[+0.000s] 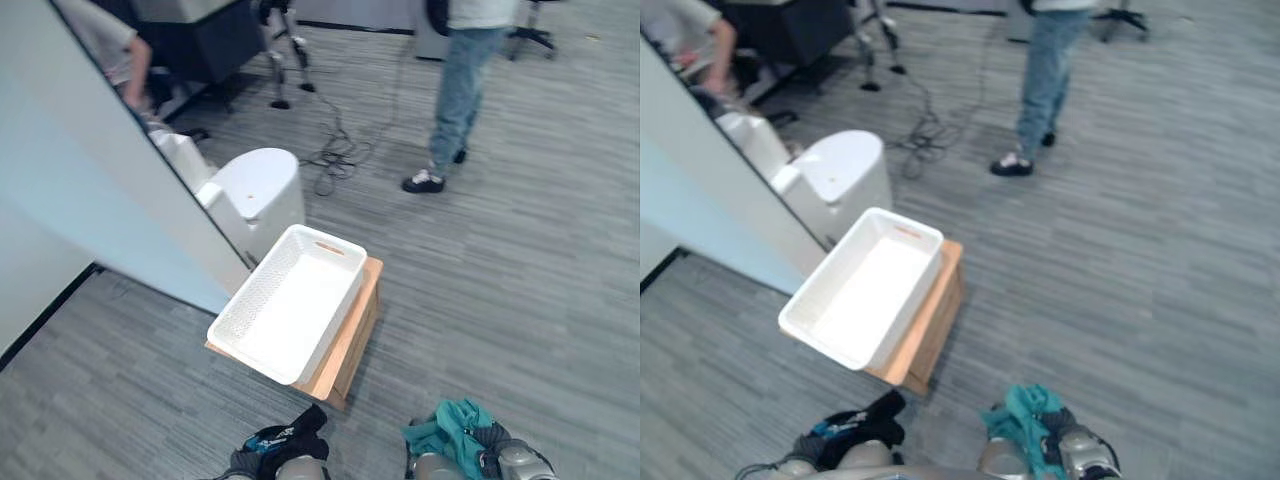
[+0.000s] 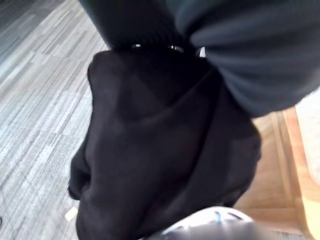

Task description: Tidy up the quilt and then pick up the clothes from the bed and put them into the laundry hamper.

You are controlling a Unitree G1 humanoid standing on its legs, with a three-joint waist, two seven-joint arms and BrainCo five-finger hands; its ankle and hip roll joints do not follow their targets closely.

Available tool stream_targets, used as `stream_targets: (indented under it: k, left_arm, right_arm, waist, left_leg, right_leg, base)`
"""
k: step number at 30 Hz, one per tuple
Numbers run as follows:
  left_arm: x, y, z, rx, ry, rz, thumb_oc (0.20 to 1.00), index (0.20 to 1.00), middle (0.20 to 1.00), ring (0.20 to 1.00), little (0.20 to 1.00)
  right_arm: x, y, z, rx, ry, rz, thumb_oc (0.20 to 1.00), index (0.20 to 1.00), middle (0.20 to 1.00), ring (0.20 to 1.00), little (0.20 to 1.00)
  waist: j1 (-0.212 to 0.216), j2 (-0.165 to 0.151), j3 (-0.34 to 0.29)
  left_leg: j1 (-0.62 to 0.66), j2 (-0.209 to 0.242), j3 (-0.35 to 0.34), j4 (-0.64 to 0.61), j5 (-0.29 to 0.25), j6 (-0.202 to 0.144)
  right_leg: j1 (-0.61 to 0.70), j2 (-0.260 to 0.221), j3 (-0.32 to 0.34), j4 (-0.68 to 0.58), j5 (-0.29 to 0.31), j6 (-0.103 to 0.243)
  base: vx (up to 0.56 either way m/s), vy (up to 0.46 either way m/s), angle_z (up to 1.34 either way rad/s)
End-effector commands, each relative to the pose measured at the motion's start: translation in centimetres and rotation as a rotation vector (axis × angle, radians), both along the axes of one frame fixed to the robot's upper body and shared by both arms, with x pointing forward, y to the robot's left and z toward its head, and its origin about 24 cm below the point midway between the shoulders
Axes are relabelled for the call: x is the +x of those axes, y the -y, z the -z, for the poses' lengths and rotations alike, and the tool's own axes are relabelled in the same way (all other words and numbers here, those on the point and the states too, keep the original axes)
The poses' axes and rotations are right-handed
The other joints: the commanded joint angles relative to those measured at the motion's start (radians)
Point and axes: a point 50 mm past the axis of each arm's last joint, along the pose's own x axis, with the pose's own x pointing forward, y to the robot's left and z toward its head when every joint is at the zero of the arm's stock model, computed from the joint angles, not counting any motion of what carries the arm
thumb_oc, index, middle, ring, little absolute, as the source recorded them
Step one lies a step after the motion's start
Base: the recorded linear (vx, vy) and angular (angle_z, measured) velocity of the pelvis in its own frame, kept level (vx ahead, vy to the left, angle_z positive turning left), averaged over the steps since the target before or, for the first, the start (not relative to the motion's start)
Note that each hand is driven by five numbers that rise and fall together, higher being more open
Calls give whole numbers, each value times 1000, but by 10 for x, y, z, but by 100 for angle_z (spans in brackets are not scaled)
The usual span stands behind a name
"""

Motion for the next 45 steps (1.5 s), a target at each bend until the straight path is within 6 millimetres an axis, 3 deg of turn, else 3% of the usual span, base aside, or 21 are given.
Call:
stream_targets:
  k: [1, 2, 3, 5, 6, 7, 8, 9, 10, 13, 15, 16, 17, 18, 19, 23, 24, 25, 28, 38, 45]
  left_arm:
    - [3, 2, 0, -9, 11, -23, 200, 200, 200, 200, 200]
    - [3, 2, 0, -9, 11, -23, 200, 200, 200, 200, 200]
    - [-6, 0, 1, -8, -19, -39, 200, 200, 200, 200, 200]
    - [-6, -1, 1, 7, -32, -24, 200, 200, 200, 200, 200]
    - [-6, -1, 1, 7, -32, -24, 200, 200, 200, 200, 200]
    - [-8, -3, 1, 20, -33, -9, 200, 200, 200, 200, 200]
    - [-7, -4, 0, 24, -26, -4, 200, 200, 200, 200, 200]
    - [-5, -4, 0, 17, -15, 8, 200, 200, 200, 200, 200]
    - [-5, -4, 0, 17, -15, 8, 200, 200, 200, 200, 200]
    - [-3, -6, -1, 29, -13, 79, 200, 200, 200, 200, 200]
    - [-3, -19, -4, 53, -7, 30, 200, 200, 200, 200, 200]
    - [-3, -19, -4, 53, -7, 30, 200, 200, 200, 200, 200]
    - [-19, -29, -3, 58, -22, -92, 200, 200, 200, 200, 200]
    - [-19, -29, -3, 58, -21, -92, 200, 200, 200, 200, 200]
    - [-30, -30, -2, 48, -23, -178, 200, 200, 200, 200, 200]
    - [-36, -26, 0, 39, -33, -188, 200, 200, 200, 200, 200]
    - [-38, -25, 0, 36, -43, -185, 200, 200, 200, 200, 200]
    - [-34, -24, 0, 32, -43, -175, 200, 200, 200, 200, 200]
    - [-35, -21, 1, 20, -59, -146, 200, 200, 200, 200, 200]
    - [-30, -5, 4, -5, -59, -40, 200, 200, 200, 200, 200]
    - [-43, 0, 7, -1, -107, -27, 200, 200, 200, 200, 200]
  right_arm:
    - [31, 16, -20, 24, 155, 111, 200, 200, 200, 200, 200]
    - [31, 16, -20, 24, 156, 111, 200, 200, 200, 200, 200]
    - [55, 21, -39, 17, 274, 100, 200, 200, 200, 200, 200]
    - [79, 19, -62, 30, 414, 63, 200, 200, 200, 200, 200]
    - [78, 19, -62, 30, 413, 63, 200, 200, 200, 200, 200]
    - [93, 18, -79, 38, 497, 29, 200, 200, 200, 200, 200]
    - [107, 15, -97, 61, 597, 9, 200, 200, 200, 200, 200]
    - [117, 22, -125, 60, 727, 0, 200, 200, 200, 200, 200]
    - [117, 22, -125, 60, 727, 0, 200, 200, 200, 200, 200]
    - [117, 49, -172, -57, 922, -26, 200, 200, 200, 200, 200]
    - [115, 73, -217, -229, 1066, -32, 200, 200, 200, 200, 200]
    - [115, 73, -217, -230, 1065, -32, 200, 200, 200, 200, 200]
    - [124, 64, -254, -258, 1233, -81, 200, 200, 200, 200, 200]
    - [124, 64, -255, -258, 1233, -81, 200, 200, 200, 200, 200]
    - [128, 46, -303, -277, 1419, -221, 200, 200, 200, 200, 200]
    - [126, 21, -341, -267, 1576, -372, 200, 200, 200, 200, 200]
    - [127, 10, -351, -265, 1610, -441, 200, 200, 200, 200, 200]
    - [126, -3, -366, -276, 1652, -536, 200, 200, 200, 200, 200]
    - [126, -6, -371, -305, 1651, -579, 200, 200, 200, 200, 200]
    - [113, -16, -372, -211, 1780, -462, 200, 200, 200, 200, 200]
    - [104, -15, -342, -97, 1763, -270, 200, 200, 200, 200, 200]
  waist:
    - [0, 13, 12]
    - [0, 13, 13]
    - [10, 13, -3]
    - [-16, 8, 10]
    - [-20, 5, 10]
    - [-32, 2, 19]
    - [-38, 6, 22]
    - [-39, 2, 16]
    - [-40, 3, 17]
    - [-75, -2, 1]
    - [-80, -22, -15]
    - [-80, -21, -15]
    - [-54, -30, -14]
    - [-55, -29, -14]
    - [-37, -27, -20]
    - [-26, -16, -14]
    - [-26, -18, -11]
    - [-40, -37, 1]
    - [-59, -35, -24]
    - [-79, -7, -83]
    - [-88, 1, -72]
  left_leg:
    - [14, -1, 147, -192, 91, 9]
    - [15, -1, 147, -193, 91, 9]
    - [70, -18, 159, -272, 82, 43]
    - [125, -48, 117, -324, 60, 72]
    - [125, -55, 113, -327, 60, 75]
    - [139, -55, 87, -351, 64, 84]
    - [141, -37, 76, -374, 87, 85]
    - [146, -29, 21, -414, 106, 63]
    - [147, -28, 18, -415, 107, 63]
    - [122, -25, -111, -453, 129, 31]
    - [113, -31, -201, -453, 125, 21]
    - [114, -30, -201, -453, 125, 20]
    - [124, -16, -199, -452, 123, 6]
    - [122, -15, -201, -453, 127, 6]
    - [111, 6, -210, -453, 145, -25]
    - [81, 23, -216, -451, 188, -53]
    - [76, 25, -200, -445, 183, -50]
    - [84, 28, -108, -336, 112, -29]
    - [124, 10, -53, -293, 49, -22]
    - [207, 22, -32, -453, 98, -29]
    - [218, 26, -35, -453, 96, -31]
  right_leg:
    - [44, -25, -50, 129, -230, 156]
    - [44, -26, -50, 131, -231, 155]
    - [36, -32, -113, 294, -241, 171]
    - [-35, -87, -137, 529, -169, 229]
    - [-39, -97, -138, 541, -174, 234]
    - [-99, -99, -89, 622, -135, 257]
    - [-139, -78, -45, 626, -123, 242]
    - [-146, -52, 34, 507, -174, 226]
    - [-143, -52, 31, 505, -174, 226]
    - [-117, -13, 274, 226, -198, 197]
    - [-79, 11, 402, 185, -201, 189]
    - [-77, 12, 402, 182, -199, 189]
    - [-41, -19, 319, 100, -177, 195]
    - [-41, -18, 318, 96, -172, 194]
    - [1, -8, 287, 8, -161, 194]
    - [6, 6, 252, -3, -166, 183]
    - [7, 5, 237, -3, -167, 180]
    - [4, -11, 197, -3, -157, 168]
    - [-8, 3, 162, 0, -151, 159]
    - [4, 3, 129, -3, -142, 179]
    - [21, -4, 124, -3, -142, 179]
  base:
    - [203, -39, 55]
    - [373, -6, 71]
    - [220, 50, 94]
    - [181, 49, 116]
    - [70, -1, 129]
    - [-18, -63, 152]
    - [40, -226, 133]
    - [17, -207, 106]
    - [86, -272, 110]
    - [78, -282, 153]
    - [100, -356, 223]
    - [120, -461, 216]
    - [29, -241, 109]
    - [70, -490, 57]
    - [28, -287, 1]
    - [-25, -154, 21]
    - [-190, -111, 44]
    - [-197, -111, 40]
    - [-133, -69, 43]
    - [51, 60, 25]
    - [15, 13, 6]
